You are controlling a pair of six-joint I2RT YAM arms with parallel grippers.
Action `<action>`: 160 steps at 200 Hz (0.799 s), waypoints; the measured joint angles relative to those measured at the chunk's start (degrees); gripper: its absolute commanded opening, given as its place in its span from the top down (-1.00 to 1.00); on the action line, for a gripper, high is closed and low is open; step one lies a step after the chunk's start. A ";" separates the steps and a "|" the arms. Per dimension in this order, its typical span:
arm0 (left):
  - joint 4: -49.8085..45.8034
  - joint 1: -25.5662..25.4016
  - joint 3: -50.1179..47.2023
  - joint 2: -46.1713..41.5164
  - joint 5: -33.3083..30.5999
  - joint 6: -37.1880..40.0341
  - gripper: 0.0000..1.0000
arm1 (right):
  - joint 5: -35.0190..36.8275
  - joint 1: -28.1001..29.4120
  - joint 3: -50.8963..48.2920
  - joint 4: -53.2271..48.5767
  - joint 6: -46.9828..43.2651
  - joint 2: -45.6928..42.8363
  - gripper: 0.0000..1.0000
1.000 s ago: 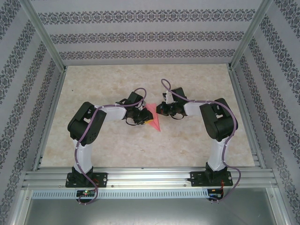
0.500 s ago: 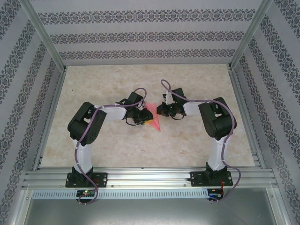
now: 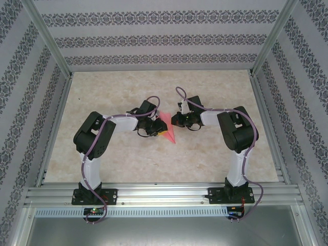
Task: Fold a paper plane with a square sheet of paper (fold left side to right side)
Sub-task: Fourth fold the wing at the center of the table.
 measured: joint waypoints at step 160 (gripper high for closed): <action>-3.43 2.03 8.87 4.37 0.24 1.70 0.57 | 0.15 0.00 0.90 -1.64 -0.68 0.24 0.93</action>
